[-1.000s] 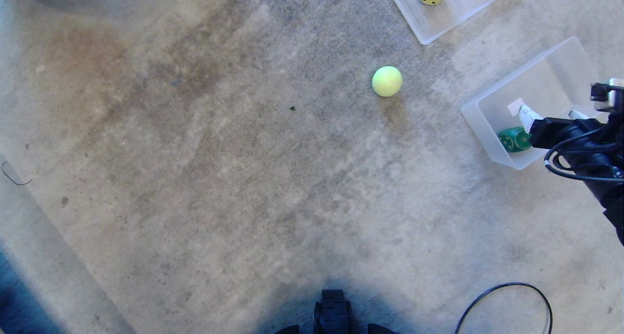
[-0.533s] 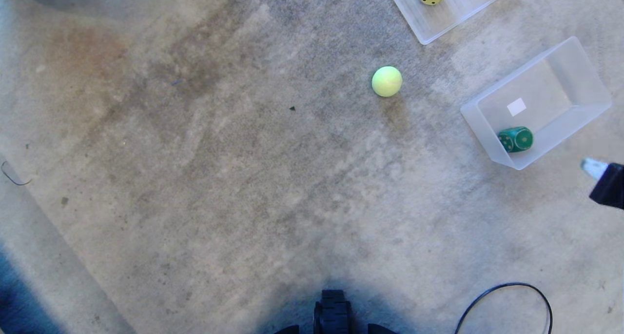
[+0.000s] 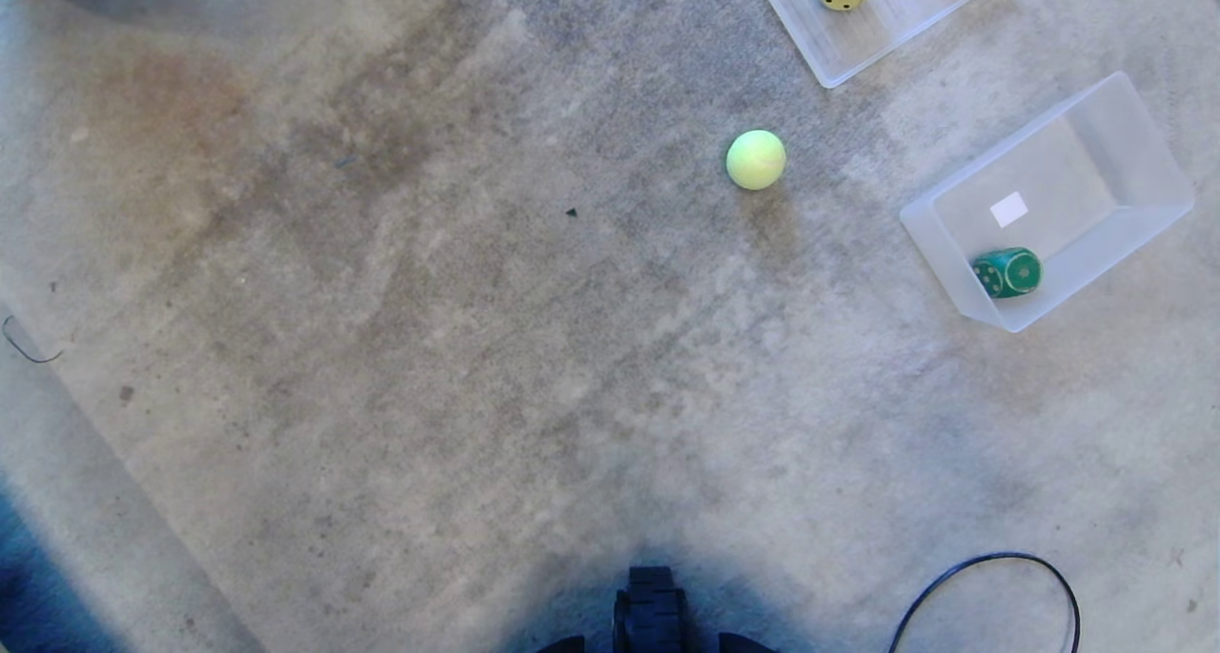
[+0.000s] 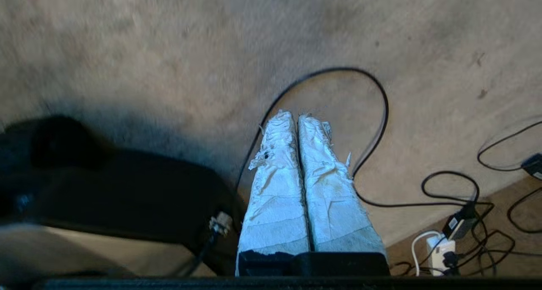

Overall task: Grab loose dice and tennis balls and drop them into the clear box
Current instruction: Pick up the ball on the floor

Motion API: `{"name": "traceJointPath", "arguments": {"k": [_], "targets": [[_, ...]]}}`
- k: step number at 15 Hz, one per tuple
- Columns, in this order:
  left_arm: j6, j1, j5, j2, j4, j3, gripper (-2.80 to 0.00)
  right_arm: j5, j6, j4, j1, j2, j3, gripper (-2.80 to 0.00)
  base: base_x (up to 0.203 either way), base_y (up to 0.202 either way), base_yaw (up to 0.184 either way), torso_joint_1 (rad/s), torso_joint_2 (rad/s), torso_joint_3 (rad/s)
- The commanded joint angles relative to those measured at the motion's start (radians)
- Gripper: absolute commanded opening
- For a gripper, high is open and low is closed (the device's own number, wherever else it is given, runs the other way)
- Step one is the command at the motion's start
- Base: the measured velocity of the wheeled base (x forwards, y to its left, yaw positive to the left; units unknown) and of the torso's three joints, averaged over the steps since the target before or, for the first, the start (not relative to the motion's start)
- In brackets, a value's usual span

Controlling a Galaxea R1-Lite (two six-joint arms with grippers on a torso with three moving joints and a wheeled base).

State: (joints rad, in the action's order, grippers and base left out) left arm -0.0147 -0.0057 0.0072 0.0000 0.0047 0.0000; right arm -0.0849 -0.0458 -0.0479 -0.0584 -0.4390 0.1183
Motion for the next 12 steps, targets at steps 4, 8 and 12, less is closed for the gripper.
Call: {"name": "traceJointPath", "arguments": {"k": [4, 8, 12], "targets": [[-0.001, 0.000, 0.001, 0.000, 0.000, 0.000, -2.80, 0.057, 0.029, -0.017, 0.067, 0.277, -0.091, -2.80, 0.000, 0.000, 0.000, 0.000, 0.00, 0.000], [-0.001, 0.000, 0.001, 0.000, 0.000, 0.000, -2.80, 0.080, 0.039, -0.022, 0.064, 0.442, -0.093, -2.80, 0.000, 0.000, 0.000, 0.000, 0.00, 0.000], [-0.001, 0.000, 0.001, 0.000, 0.000, 0.000, -2.80, 0.077, 0.029, -0.021, 0.062, 0.441, -0.094, -2.80, 0.000, 0.000, 0.000, 0.000, 0.00, 0.000]]}}
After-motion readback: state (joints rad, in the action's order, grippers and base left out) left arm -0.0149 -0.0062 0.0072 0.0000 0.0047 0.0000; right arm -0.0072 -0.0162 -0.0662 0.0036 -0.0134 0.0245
